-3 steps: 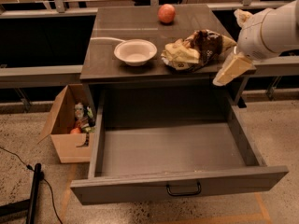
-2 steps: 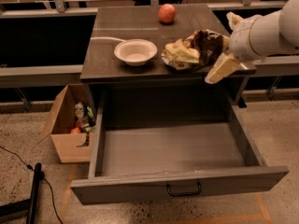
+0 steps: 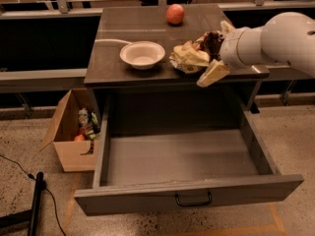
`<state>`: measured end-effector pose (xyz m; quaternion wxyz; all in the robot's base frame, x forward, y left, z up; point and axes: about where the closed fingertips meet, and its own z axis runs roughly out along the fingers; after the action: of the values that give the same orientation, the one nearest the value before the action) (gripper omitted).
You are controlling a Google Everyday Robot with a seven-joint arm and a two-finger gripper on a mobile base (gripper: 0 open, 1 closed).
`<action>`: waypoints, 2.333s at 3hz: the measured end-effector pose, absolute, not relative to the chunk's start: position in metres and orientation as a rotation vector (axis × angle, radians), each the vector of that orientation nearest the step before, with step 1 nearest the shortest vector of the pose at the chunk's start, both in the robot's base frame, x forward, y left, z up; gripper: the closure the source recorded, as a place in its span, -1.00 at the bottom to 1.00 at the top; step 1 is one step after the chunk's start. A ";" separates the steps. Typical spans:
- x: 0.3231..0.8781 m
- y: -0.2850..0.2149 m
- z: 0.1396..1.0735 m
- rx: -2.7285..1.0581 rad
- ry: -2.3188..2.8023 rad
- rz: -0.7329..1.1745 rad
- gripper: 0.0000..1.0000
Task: Place brown chip bag into paper bowl
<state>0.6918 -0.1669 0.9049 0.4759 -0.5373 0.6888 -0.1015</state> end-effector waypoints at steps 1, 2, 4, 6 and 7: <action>0.713 -0.148 0.898 -1.276 1.660 -0.221 -0.63; 0.723 -0.136 0.893 -1.261 1.654 -0.204 -0.19; 0.728 -0.127 0.888 -1.275 1.665 -0.209 0.76; 0.700 -0.136 0.905 -1.271 1.704 -0.160 1.00; 0.655 -0.131 0.915 -1.312 1.728 -0.063 1.00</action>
Offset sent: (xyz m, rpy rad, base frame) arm 0.0443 0.0433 -0.0165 0.0918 -0.0313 0.0006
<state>0.6553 -0.1311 0.9148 0.4664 -0.5347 0.7042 -0.0258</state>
